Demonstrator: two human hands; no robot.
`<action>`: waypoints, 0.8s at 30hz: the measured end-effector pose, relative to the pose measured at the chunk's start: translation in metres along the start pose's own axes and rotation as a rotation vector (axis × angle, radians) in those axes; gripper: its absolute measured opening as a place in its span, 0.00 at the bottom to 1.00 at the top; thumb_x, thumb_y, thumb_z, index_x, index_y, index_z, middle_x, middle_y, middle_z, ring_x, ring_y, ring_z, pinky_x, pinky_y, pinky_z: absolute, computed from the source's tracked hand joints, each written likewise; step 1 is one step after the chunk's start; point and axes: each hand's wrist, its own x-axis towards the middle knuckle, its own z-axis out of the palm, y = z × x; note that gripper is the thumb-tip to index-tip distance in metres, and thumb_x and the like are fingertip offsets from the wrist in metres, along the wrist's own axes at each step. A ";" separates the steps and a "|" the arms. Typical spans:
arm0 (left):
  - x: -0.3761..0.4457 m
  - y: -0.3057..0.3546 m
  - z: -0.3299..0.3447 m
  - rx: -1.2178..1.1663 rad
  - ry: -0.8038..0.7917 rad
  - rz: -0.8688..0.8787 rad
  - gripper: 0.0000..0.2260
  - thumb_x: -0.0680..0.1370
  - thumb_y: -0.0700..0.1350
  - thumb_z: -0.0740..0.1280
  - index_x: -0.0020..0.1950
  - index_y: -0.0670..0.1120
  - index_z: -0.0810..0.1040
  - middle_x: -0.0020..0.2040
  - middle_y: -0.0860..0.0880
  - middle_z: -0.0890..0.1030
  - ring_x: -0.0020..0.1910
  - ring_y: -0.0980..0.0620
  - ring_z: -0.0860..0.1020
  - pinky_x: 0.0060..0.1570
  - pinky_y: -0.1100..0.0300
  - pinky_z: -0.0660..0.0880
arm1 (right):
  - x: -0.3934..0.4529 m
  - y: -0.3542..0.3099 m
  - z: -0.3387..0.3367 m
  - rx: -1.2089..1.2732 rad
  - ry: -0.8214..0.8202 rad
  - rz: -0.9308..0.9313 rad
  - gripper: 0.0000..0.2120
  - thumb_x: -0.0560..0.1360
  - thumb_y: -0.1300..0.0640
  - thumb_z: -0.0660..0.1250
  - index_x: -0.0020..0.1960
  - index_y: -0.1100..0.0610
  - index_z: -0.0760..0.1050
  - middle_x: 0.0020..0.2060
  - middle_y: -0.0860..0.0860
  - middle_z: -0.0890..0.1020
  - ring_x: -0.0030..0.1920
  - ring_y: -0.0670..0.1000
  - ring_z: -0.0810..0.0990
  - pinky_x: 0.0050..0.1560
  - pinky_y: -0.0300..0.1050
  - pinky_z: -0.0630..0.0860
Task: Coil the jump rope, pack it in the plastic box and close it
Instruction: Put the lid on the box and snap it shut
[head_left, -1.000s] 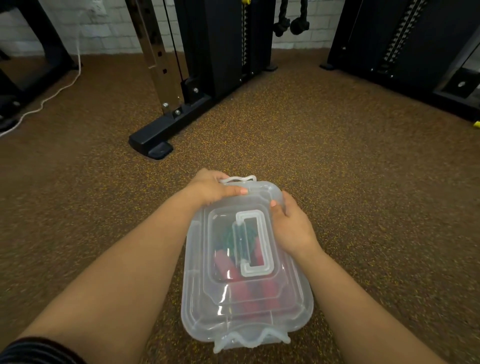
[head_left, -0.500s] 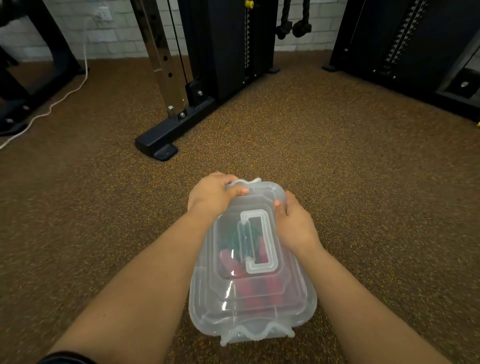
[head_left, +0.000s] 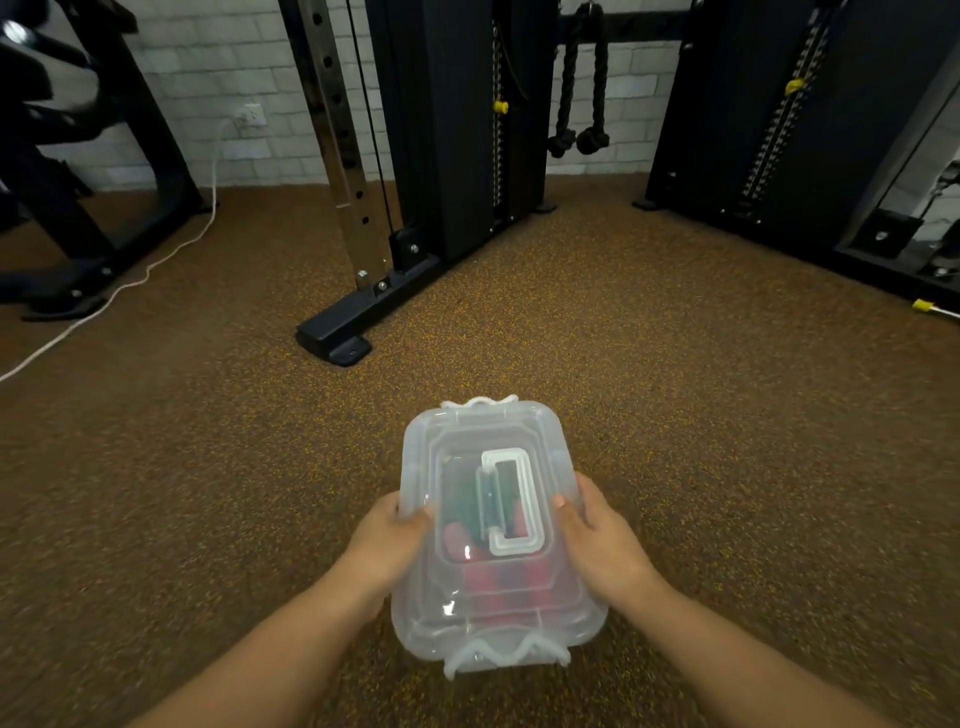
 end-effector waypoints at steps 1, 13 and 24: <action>-0.002 0.001 -0.001 -0.016 0.001 -0.019 0.09 0.78 0.47 0.64 0.52 0.50 0.83 0.47 0.47 0.86 0.45 0.47 0.85 0.49 0.47 0.81 | -0.002 0.000 0.000 -0.005 0.005 -0.006 0.17 0.81 0.49 0.54 0.69 0.47 0.66 0.56 0.49 0.80 0.56 0.53 0.79 0.58 0.50 0.75; -0.009 0.009 0.000 -0.088 0.064 -0.085 0.09 0.79 0.39 0.60 0.53 0.47 0.79 0.47 0.44 0.84 0.45 0.45 0.83 0.39 0.56 0.78 | -0.004 -0.013 0.004 -0.069 -0.003 0.060 0.19 0.82 0.51 0.51 0.71 0.54 0.62 0.55 0.53 0.78 0.52 0.54 0.77 0.53 0.47 0.72; -0.009 0.008 0.000 -0.073 0.081 -0.115 0.17 0.79 0.43 0.60 0.68 0.46 0.72 0.58 0.43 0.80 0.53 0.44 0.80 0.50 0.51 0.78 | 0.001 -0.014 0.002 -0.093 -0.038 0.122 0.28 0.82 0.48 0.51 0.79 0.55 0.47 0.75 0.56 0.64 0.73 0.59 0.65 0.70 0.52 0.63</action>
